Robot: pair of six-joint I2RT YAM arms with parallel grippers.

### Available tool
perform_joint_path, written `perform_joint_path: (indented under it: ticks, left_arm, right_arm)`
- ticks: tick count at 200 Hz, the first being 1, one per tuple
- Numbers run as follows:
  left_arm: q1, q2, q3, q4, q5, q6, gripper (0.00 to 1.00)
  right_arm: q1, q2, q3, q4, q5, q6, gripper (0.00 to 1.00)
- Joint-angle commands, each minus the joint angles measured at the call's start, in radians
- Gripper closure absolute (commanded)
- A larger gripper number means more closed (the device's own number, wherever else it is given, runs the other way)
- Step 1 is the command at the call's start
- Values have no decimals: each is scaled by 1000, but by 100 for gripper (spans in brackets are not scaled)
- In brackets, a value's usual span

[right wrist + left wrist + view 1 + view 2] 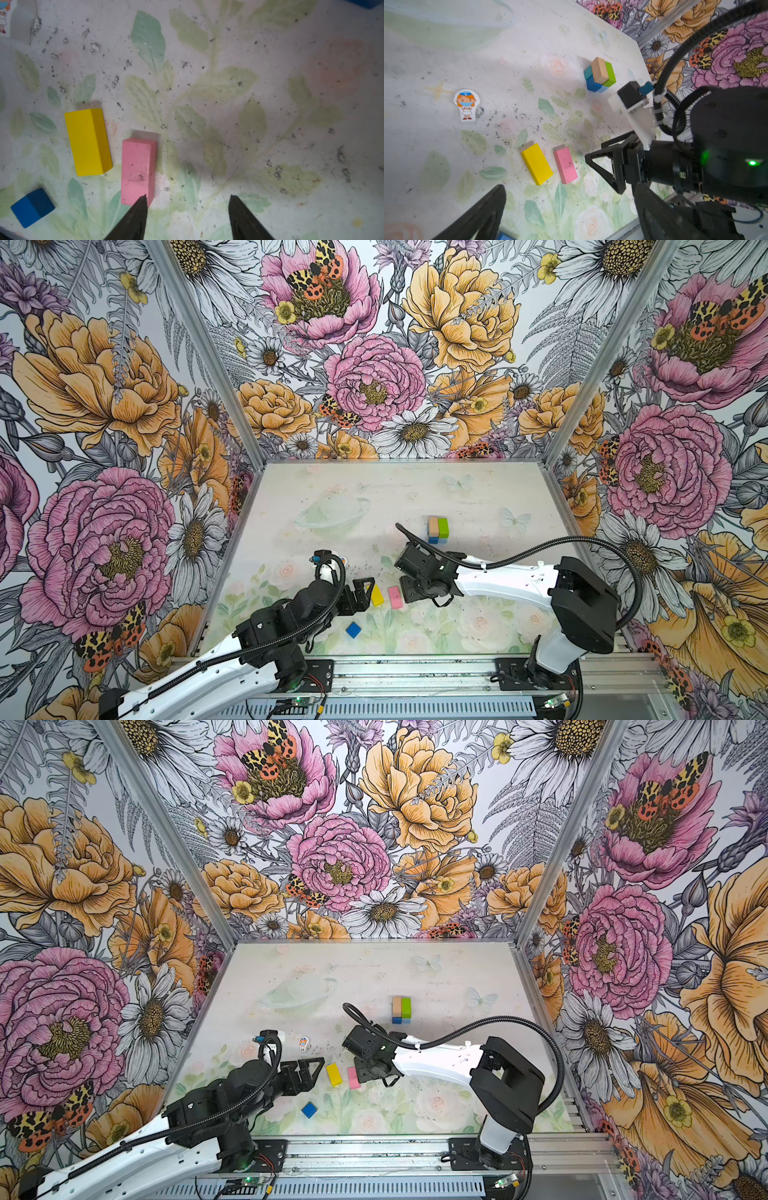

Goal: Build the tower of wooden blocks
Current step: 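Move the right gripper over the pink block and lower it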

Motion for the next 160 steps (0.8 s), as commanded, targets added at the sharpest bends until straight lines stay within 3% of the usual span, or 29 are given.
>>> perform_joint_path:
  ticks: [1,58,160]
  left_arm:
    - [110,17,60,-52,87,104,2]
    - [281,25,110,-52,210,161,2]
    - [357,41,143,-41,253,215,1]
  right_arm:
    - [9,21,27,67,-30,-8,36]
    - [13,50,22,114,-50,1,36]
    - [54,143,111,95,-18,-11,36]
